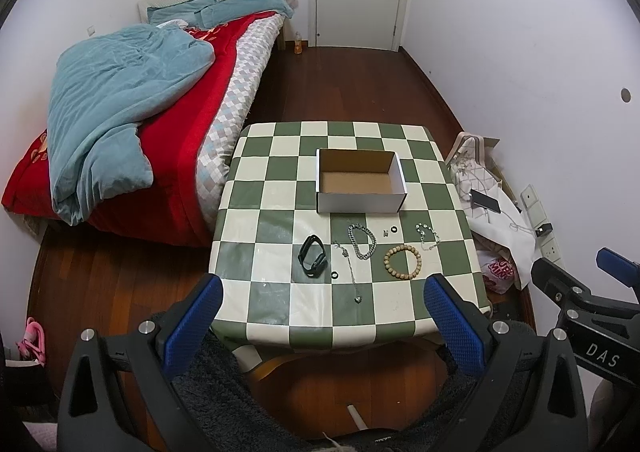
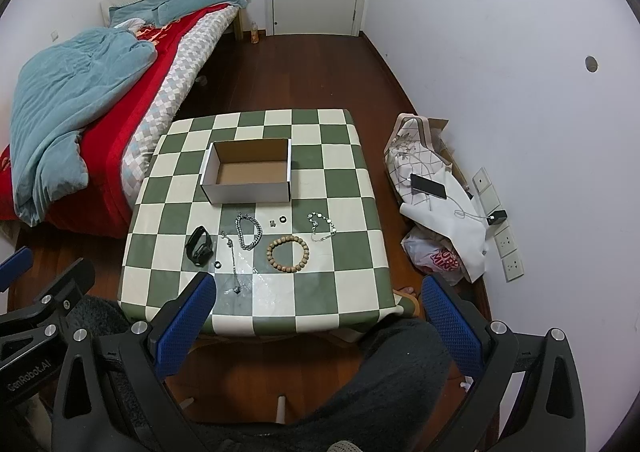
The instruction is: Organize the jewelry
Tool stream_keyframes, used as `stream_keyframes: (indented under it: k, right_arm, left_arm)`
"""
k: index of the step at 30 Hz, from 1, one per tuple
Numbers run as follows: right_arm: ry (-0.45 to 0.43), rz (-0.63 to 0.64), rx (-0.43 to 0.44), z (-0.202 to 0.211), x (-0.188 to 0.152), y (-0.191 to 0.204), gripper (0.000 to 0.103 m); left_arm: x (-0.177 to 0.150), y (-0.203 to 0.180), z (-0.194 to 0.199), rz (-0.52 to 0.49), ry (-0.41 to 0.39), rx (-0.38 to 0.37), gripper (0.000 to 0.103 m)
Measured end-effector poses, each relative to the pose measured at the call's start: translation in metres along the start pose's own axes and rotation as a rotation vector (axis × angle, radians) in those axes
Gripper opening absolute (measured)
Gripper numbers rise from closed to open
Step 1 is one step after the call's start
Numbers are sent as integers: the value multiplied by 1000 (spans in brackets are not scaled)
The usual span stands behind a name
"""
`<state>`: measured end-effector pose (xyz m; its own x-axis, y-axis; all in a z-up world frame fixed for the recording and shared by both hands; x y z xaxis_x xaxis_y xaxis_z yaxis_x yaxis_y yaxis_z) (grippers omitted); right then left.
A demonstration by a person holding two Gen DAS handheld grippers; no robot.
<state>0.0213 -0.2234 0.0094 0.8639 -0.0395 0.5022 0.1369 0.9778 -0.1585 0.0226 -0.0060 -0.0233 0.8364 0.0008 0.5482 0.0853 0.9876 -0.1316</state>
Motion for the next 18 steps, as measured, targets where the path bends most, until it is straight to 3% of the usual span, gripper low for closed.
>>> stream_keyframes:
  k: [4, 8, 15, 18]
  right_arm:
    - [3, -7, 0, 2, 5, -2, 103]
    - [-1, -21, 0, -7, 11, -4, 103]
    - [20, -48, 36, -78, 20, -2, 102]
    - [72, -55, 88, -129, 24, 6, 82]
  left_arm:
    - [4, 2, -7, 2, -6, 25, 102]
    - [16, 12, -34, -20, -41, 132, 102]
    - [31, 35, -107, -63, -11, 304, 102]
    - [33, 45, -147, -76, 36, 353, 102]
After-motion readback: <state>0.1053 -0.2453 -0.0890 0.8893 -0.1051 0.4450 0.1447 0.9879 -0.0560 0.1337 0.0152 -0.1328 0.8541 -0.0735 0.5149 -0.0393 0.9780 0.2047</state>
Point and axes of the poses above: each gripper's, at about its wrist camera, not at the fingertips, and z roughly against the way its jaws point, y to its left, x to its top, the point moved 4 cm from there along -z, roughly the way its jaws point, and after that the axes turned 7 degrees about -x, right-handed, at the moved point
